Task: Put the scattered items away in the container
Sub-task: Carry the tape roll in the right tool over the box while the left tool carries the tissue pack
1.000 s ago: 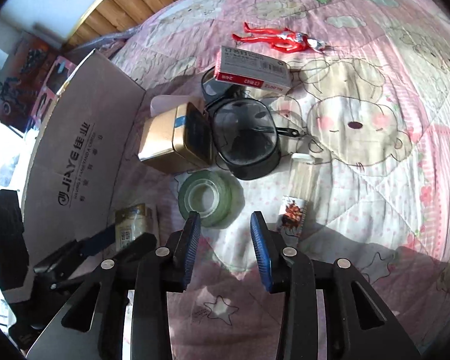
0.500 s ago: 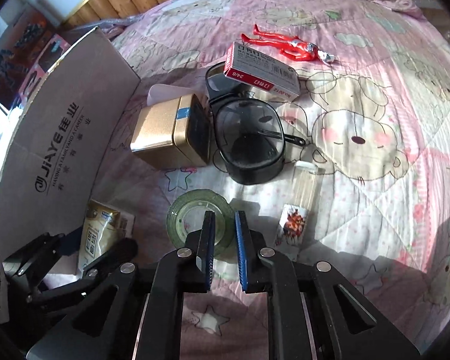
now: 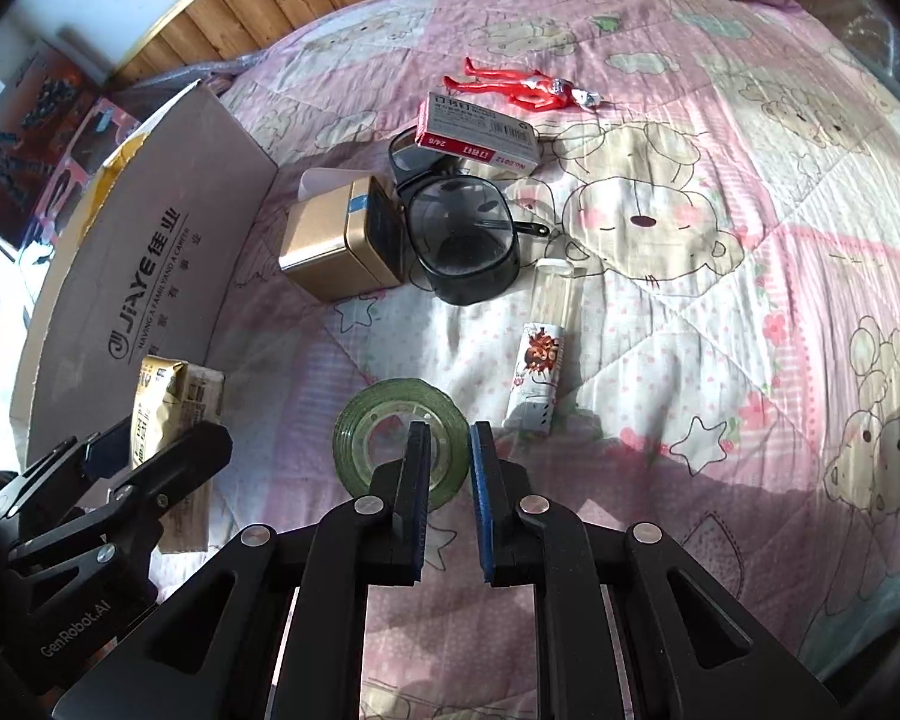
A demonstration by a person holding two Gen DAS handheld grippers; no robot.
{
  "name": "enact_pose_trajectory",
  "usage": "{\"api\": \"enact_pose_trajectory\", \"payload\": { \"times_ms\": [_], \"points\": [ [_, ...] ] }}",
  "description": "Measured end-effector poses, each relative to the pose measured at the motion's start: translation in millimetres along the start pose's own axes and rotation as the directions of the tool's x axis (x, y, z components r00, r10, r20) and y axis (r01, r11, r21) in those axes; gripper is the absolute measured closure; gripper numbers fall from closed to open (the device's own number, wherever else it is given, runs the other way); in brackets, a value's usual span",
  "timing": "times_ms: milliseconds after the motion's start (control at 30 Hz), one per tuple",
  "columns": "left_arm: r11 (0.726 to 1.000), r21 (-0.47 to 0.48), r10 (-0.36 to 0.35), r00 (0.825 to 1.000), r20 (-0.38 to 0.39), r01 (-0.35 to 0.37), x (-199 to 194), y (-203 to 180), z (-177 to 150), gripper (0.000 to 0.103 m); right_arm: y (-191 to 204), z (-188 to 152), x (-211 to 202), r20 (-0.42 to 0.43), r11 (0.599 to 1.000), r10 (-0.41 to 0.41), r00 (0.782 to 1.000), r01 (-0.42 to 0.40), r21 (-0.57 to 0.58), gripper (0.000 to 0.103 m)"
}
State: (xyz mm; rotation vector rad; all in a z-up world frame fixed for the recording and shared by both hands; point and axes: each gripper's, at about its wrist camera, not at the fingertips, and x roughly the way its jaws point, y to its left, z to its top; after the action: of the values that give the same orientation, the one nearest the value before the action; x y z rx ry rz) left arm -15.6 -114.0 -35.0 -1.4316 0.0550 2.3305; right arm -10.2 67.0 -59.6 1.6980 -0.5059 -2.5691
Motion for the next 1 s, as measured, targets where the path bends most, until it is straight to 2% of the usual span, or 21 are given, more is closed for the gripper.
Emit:
{"api": "enact_pose_trajectory", "payload": {
  "times_ms": [467, 1000],
  "points": [
    [0.998, -0.012, -0.068, 0.995, 0.071, 0.069, -39, 5, 1, 0.051, 31, -4, -39, 0.070, 0.999, -0.017, 0.997, 0.019, -0.039, 0.090],
    [0.996, -0.032, -0.083, 0.984, 0.158, 0.089, -81, 19, 7, 0.051, 70, 1, -69, 0.126, 0.996, 0.017, 0.992, -0.006, -0.089, 0.090]
  ]
}}
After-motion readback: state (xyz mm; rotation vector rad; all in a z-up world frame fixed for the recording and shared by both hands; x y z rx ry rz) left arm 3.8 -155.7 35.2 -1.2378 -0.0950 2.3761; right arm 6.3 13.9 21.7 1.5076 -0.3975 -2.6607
